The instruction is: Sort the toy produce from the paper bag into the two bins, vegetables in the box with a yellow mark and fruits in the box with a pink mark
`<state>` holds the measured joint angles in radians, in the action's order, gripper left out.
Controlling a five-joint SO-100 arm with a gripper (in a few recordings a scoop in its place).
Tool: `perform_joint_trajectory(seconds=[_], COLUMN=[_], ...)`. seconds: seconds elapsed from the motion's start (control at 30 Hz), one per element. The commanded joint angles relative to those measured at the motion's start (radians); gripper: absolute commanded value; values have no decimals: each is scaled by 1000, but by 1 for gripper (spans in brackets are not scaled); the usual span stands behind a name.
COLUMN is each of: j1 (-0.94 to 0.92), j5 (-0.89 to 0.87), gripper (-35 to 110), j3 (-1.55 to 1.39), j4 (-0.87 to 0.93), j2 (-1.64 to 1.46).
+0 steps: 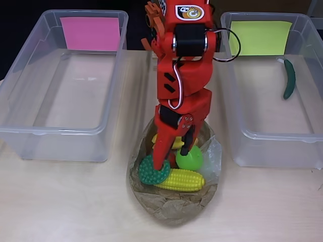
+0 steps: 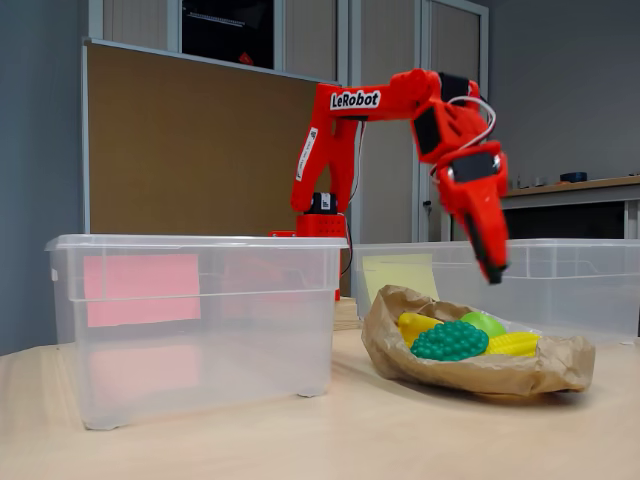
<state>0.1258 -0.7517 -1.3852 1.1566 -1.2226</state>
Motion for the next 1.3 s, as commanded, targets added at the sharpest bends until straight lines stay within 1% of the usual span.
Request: perform_joint_trajectory(seconds=[0.0, 0.1, 0.2, 0.33, 0.53, 0.63, 0.83, 0.93, 1.07, 1.17, 1.27], j1=[20, 25, 25, 3, -54, -72, -91, -94, -83, -55, 0], j5=[-137, -213, -253, -258, -213, -193, -163, -126, -29, 35, 57], gripper=[36, 37, 37, 37, 35, 32, 17, 7, 4, 4, 4], j3=[-20, -71, -89, -66, 3, 46, 100, 130, 178, 227, 301], j4=[23, -23, -78, -124, -123, -97, -55, -25, 6, 83, 250], j2=[-11, 6, 35, 107, 190, 219, 239, 232, 198, 149, 81])
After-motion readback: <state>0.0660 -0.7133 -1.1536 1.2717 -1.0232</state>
